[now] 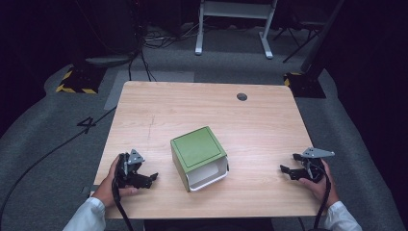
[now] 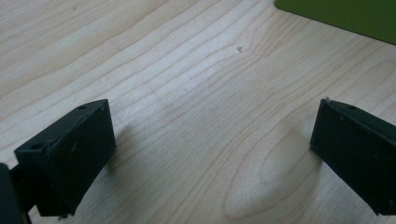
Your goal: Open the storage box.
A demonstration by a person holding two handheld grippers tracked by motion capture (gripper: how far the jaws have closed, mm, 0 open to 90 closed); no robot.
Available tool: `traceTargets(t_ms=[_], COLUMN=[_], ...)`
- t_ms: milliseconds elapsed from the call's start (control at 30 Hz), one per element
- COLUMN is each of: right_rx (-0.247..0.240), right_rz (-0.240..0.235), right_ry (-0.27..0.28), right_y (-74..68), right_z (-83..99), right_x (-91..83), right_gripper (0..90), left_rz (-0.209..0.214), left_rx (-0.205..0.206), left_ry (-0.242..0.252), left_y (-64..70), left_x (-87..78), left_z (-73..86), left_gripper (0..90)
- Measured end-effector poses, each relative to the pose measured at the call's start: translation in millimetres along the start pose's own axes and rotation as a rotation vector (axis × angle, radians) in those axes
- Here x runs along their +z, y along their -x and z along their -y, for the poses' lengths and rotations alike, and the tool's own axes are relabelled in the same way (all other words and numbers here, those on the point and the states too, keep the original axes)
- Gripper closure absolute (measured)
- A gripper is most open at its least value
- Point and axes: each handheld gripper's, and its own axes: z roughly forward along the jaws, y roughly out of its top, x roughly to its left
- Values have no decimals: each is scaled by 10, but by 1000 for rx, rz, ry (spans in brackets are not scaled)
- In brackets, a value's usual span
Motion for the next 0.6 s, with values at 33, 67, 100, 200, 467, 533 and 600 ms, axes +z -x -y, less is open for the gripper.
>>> traceTargets(t_ms=[33,67,100,200,467,533,600], right_rx=[-1,0,0,-2,-29,-26,-48], right_rz=[0,0,-1,-2,-16,-63,-84], right_ry=[-1,-1,-2,-2,6,55,66], right_y=[0,0,-1,0,-37,-92,-155], right_z=[-1,-2,-3,-5,-24,-107,-177], right_x=[0,1,1,3,-4,-50,-63], right_gripper=[164,164,164,164,179,185,186], left_rz=[13,17,17,37,43,41,41], left_rx=[5,10,14,28,20,22,21], left_ry=[-3,-2,-3,-2,-2,-3,-3], left_y=[-1,-3,-2,6,12,11,12], left_x=[5,9,8,12,22,20,19], left_z=[-6,-9,-10,-12,-20,-19,-18], left_gripper=[3,3,4,4,1,2,2])
